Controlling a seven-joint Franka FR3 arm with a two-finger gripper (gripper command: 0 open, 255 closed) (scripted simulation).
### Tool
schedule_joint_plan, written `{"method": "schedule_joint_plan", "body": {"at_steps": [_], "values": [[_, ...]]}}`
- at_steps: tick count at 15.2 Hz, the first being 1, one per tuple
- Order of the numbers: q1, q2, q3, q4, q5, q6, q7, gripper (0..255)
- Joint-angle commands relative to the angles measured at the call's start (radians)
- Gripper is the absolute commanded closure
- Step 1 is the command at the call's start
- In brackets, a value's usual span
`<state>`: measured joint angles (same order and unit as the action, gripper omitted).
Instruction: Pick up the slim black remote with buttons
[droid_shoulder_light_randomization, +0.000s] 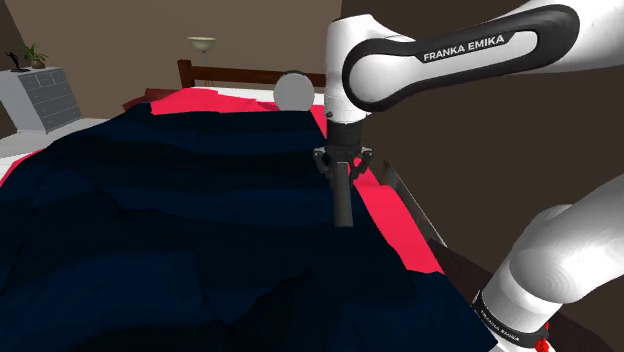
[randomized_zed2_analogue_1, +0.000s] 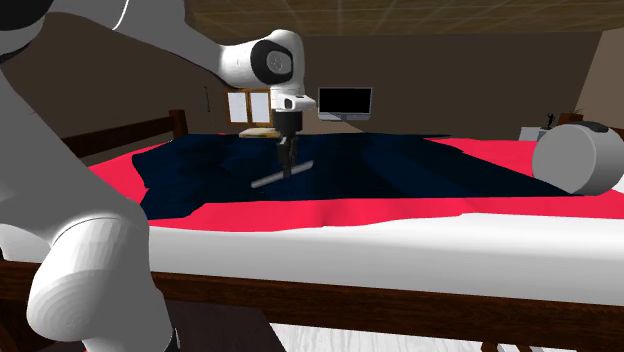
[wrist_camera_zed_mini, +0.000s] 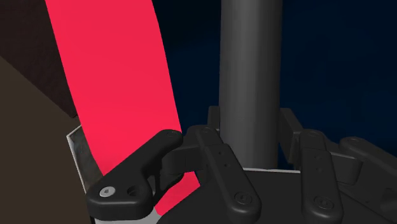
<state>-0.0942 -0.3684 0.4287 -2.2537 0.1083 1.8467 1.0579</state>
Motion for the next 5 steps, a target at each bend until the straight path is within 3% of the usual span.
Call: {"method": "schedule_joint_plan", "body": {"at_steps": [1,5], "values": [[0.0,-0.005,-0.003,0.024,0.0,-0.029,-0.001,255],[-0.001,-0.009,-0.006,0.05,-0.001,-0.058,-0.002,255]]}}
